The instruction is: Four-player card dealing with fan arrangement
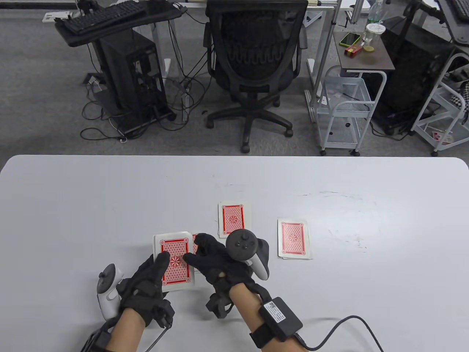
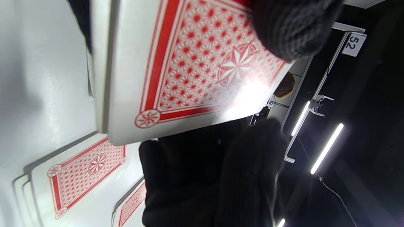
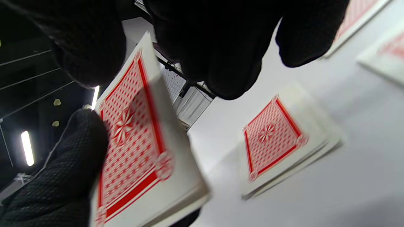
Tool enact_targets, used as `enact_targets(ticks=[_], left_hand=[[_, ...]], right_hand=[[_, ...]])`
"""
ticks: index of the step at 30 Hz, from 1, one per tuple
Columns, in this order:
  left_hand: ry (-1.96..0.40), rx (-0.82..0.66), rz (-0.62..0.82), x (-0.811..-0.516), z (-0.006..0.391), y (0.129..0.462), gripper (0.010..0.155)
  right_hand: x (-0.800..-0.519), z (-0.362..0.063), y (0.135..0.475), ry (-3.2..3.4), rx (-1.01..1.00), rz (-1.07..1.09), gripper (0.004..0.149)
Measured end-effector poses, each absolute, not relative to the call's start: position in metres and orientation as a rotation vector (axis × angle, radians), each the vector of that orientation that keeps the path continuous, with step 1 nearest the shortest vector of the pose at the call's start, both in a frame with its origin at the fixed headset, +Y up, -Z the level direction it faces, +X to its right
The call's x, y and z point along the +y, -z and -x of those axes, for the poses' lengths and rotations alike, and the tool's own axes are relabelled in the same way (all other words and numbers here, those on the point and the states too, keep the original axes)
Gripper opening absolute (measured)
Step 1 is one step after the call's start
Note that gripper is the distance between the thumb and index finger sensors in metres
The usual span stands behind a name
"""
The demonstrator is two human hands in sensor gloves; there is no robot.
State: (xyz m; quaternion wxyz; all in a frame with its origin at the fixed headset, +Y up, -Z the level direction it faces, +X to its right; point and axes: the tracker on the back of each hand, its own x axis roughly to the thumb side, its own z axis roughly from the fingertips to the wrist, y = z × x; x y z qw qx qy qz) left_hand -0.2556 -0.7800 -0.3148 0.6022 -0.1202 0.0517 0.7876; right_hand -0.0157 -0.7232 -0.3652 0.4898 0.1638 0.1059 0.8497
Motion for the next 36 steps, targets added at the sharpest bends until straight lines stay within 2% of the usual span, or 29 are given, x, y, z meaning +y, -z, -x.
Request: enact_targets(ticks=[3, 10, 17, 23, 30, 36], left_hand=[[-1.843, 0.104, 0.281, -0.779, 0.254, 0.315, 0.049], [-1.845, 0.095, 0.303, -0.78, 0.253, 0.316, 0.05], [-1.85, 0.113, 0.248, -0.779, 0.266, 0.318, 0.049], [-1.824, 0.17, 0.223, -0.785, 0.279, 0.321, 0.049], [-1.82, 0.159, 0.22, -0.787, 0.28, 0.321, 0.049], [-1.812, 0.158, 0.223, -0.787, 0.28, 0.322, 0.049]], right_hand=[[-0.726, 0.014, 0.365, -2.108, 0.153, -0.334, 0.059], [-0.733, 0.001, 0.371, -1.977, 0.234, -0.333, 0.052], [-0.723, -0.039, 0.378, -1.941, 0.269, -0.321, 0.063], [-0.731, -0.072, 0.387, -2.258, 0.325, -0.198, 0.069], [-0.749, -0.064, 0.389, -2.839, 0.348, -0.063, 0.073], [-0.761, -0.052, 0.388, -3.098, 0.358, -0.048, 0.069]])
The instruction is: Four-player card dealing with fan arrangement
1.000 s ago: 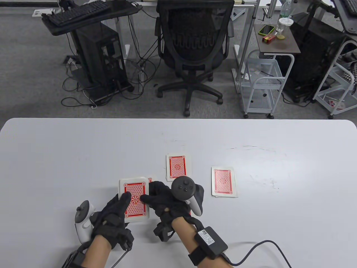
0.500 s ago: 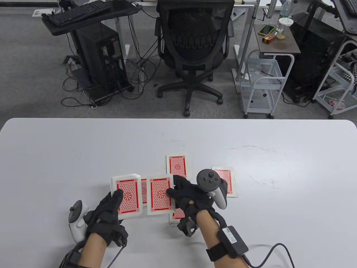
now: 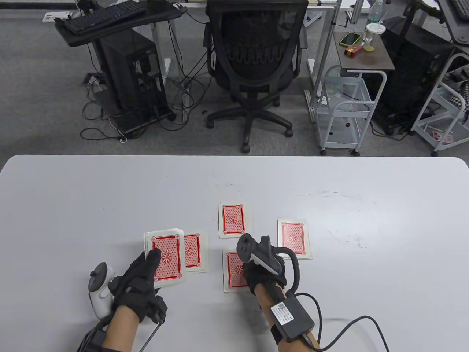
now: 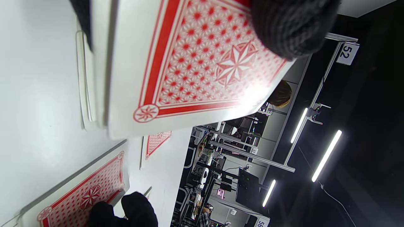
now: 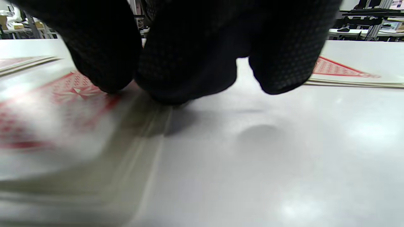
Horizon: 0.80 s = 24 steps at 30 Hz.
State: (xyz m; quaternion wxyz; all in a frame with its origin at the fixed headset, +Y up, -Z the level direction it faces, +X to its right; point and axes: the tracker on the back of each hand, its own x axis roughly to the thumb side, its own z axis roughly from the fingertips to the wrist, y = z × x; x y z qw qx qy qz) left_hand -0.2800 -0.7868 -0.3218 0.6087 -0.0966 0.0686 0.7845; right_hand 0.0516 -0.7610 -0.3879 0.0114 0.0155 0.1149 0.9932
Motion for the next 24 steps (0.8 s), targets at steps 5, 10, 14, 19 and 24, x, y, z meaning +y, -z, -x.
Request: enact_targets(ticks=[5, 10, 14, 19, 24], left_hand=[[-1.814, 0.146, 0.231, -0.786, 0.276, 0.321, 0.049], [-1.826, 0.101, 0.273, -0.784, 0.261, 0.32, 0.049], [-1.819, 0.067, 0.304, -0.782, 0.249, 0.318, 0.049], [-1.794, 0.075, 0.322, -0.783, 0.244, 0.316, 0.049], [-1.838, 0.092, 0.356, -0.783, 0.248, 0.317, 0.049]], right_hand=[[-0.74, -0.058, 0.385, -2.877, 0.301, -0.084, 0.069], [-0.717, -0.042, 0.376, -2.466, 0.183, -0.284, 0.069], [-0.718, -0.013, 0.365, -2.219, 0.205, -0.426, 0.074], [-0.726, 0.005, 0.361, -2.184, 0.239, -0.39, 0.06], [-0.726, -0.001, 0.365, -2.099, 0.207, -0.314, 0.057]])
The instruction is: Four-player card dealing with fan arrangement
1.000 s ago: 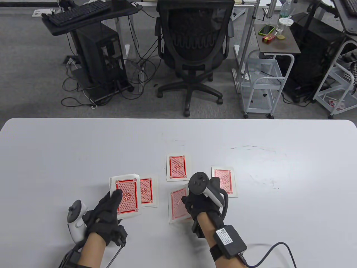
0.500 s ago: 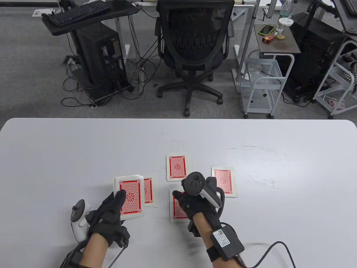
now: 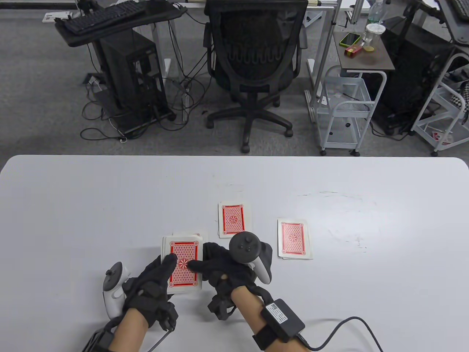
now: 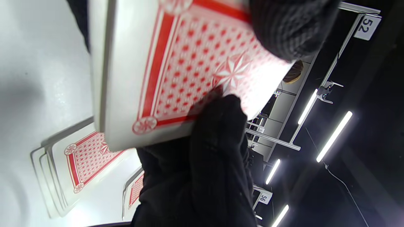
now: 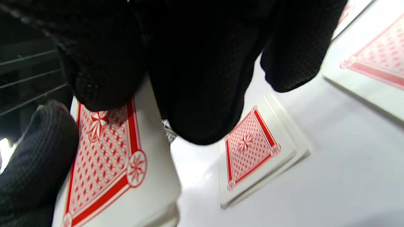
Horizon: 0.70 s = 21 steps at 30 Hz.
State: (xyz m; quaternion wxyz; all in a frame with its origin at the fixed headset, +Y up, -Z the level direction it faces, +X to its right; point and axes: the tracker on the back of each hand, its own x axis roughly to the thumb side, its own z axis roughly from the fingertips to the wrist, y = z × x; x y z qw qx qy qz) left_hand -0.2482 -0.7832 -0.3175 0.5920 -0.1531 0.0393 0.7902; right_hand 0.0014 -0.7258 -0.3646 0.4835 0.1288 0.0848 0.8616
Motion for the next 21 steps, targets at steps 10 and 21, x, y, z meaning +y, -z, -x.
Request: enact_targets(ticks=[10, 21], left_hand=[[-1.875, 0.225, 0.305, -0.786, 0.288, 0.323, 0.049], [-1.75, 0.508, 0.21, -0.794, 0.346, 0.32, 0.049]], right_hand=[[-0.711, 0.007, 0.395, -2.098, 0.258, -0.339, 0.064], [-0.733, 0.067, 0.452, -2.571, 0.46, -0.224, 0.075]])
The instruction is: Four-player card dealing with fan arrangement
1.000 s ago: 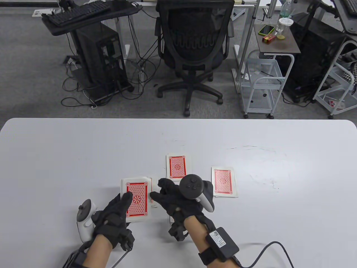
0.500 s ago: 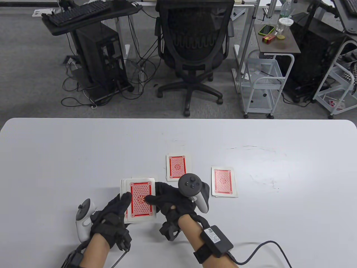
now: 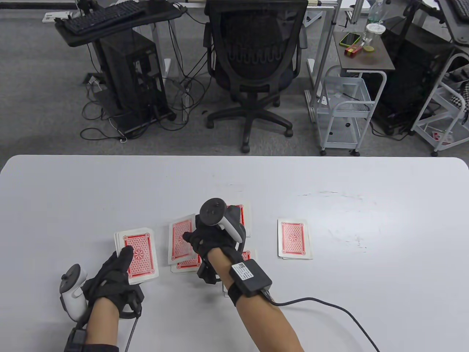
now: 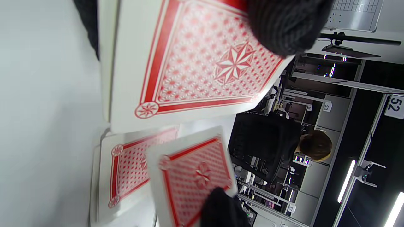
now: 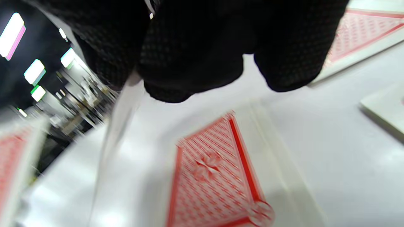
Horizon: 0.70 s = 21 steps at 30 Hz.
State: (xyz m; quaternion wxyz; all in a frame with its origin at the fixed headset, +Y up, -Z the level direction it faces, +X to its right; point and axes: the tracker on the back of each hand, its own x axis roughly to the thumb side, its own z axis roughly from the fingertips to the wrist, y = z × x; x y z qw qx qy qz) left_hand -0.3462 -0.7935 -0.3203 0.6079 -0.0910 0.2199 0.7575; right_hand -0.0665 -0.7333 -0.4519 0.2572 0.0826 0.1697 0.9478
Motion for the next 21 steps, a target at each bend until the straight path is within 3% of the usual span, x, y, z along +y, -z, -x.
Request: enact_targets(ticks=[7, 16, 18, 21], left_hand=[[-1.742, 0.461, 0.243, -0.791, 0.339, 0.324, 0.049], [-1.799, 0.383, 0.258, -0.789, 0.324, 0.328, 0.049], [-1.801, 0.367, 0.252, -0.787, 0.319, 0.327, 0.049], [-1.801, 0.324, 0.24, -0.782, 0.308, 0.325, 0.048]], right_hand=[[-0.763, 0.09, 0.455, -3.132, 0.576, -0.141, 0.077], [-0.724, 0.077, 0.438, -2.66, 0.351, -0.354, 0.062], [-0.716, 0.078, 0.429, -2.383, 0.295, -0.533, 0.061], [-0.712, 0.08, 0.413, -2.314, 0.274, -0.539, 0.072]])
